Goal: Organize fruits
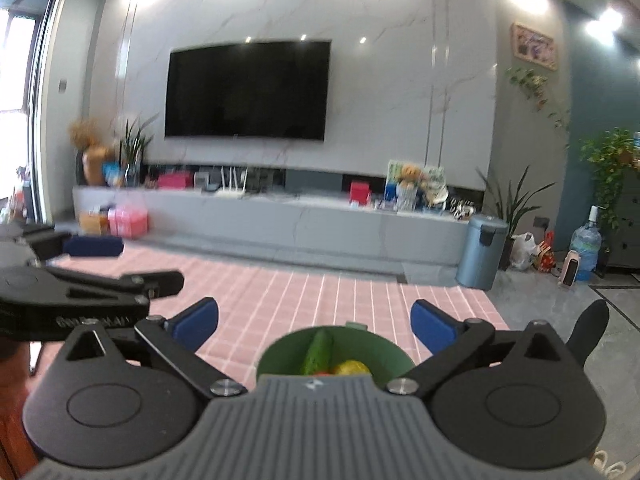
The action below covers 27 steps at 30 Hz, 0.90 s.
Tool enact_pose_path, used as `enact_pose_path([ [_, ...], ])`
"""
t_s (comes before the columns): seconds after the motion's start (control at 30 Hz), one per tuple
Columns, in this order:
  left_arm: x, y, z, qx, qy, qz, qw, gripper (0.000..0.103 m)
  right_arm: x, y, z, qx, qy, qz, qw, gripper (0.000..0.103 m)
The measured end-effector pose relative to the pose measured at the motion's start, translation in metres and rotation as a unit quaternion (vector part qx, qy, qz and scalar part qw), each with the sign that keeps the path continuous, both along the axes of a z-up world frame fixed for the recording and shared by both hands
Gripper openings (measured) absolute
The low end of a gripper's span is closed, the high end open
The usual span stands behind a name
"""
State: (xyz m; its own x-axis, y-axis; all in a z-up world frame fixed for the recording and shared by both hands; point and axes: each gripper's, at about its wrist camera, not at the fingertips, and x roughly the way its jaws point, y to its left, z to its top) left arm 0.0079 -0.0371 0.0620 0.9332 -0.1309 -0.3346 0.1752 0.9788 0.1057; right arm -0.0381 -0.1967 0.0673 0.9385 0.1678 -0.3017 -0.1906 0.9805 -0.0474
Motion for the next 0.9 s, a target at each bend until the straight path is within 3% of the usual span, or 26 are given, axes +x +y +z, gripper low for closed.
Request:
enact_pose_path([
  [0.27,-0.002,0.004,-0.027,-0.014,0.033,0.034,0.9988,0.09,-0.018,0.009,-0.031,0.01,-0.017,-0.028,0.999,0.098],
  [0.53,0.005,0.006,-0.053,-0.015,0.093,0.047,0.9945,0.09,-0.006,0.009,-0.07,0.002,0.023,-0.06,0.998,0.098],
  [0.9,0.014,-0.002,-0.089,0.017,0.169,0.056,0.9838,0.09,0.02,-0.007,-0.105,0.021,0.089,-0.073,0.993,0.098],
])
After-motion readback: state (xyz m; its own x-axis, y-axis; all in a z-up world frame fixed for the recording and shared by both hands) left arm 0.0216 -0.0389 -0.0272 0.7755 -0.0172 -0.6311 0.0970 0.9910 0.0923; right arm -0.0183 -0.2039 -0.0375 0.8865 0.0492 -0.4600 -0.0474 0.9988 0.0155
